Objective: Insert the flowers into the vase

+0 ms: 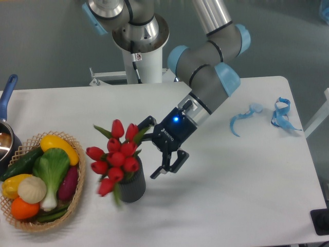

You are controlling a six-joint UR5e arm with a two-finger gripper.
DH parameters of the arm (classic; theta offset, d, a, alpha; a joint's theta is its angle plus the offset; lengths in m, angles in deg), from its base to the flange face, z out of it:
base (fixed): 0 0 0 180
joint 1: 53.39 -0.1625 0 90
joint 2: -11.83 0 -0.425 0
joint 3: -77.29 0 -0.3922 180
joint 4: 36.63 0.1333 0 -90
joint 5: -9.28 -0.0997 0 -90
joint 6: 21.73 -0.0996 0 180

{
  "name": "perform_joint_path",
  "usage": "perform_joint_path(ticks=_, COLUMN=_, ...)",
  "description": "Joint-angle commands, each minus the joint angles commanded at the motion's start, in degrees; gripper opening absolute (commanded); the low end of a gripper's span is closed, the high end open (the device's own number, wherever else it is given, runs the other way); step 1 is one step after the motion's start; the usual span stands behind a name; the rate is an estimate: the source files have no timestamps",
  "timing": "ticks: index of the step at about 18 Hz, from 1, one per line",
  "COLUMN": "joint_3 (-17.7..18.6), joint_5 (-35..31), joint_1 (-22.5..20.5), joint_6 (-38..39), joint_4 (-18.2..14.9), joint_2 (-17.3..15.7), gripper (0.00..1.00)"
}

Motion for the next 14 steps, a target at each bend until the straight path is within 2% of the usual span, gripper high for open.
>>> perform_joint_path(ticks=2, joint_3=0.18, joint_5=-8.85, joint_1=-1.85, joint_6=-0.09, joint_4=-0.18, joint_2=-4.57, gripper=1.0)
perform_joint_path(ticks=4, joint_3=-0.26, joint_5=-18.27, joint_1=-3.87, joint_6=-0.09, joint_4=-0.26, joint_2=-7.22, gripper=1.0)
perform_joint_path(ticks=6, joint_3=-3.24, joint_5=-21.46, joint_1=-6.24, joint_6=0.96, joint_4=-0.96, joint_2=-9.41, gripper=1.0)
perform_joint_path(ticks=9, joint_3=-7.02, joint_5=-24.19, joint_1=-10.11, joint_6=3.16, joint_4=-5.52, joint_2=-12.14, gripper=1.0)
perform_joint_path(ticks=11, joint_3=-9.3, joint_5=-26.12, joint_1=-11.52, joint_6=-0.77, joint_4=-8.68, joint_2=-12.58, gripper=1.0)
perform_joint_path(ticks=14, joint_3=-10.89, joint_5=-30.33, joint_1=-13.54, joint_6=-11.12, joint_4=-17.29, joint_2=-13.9, gripper=1.0)
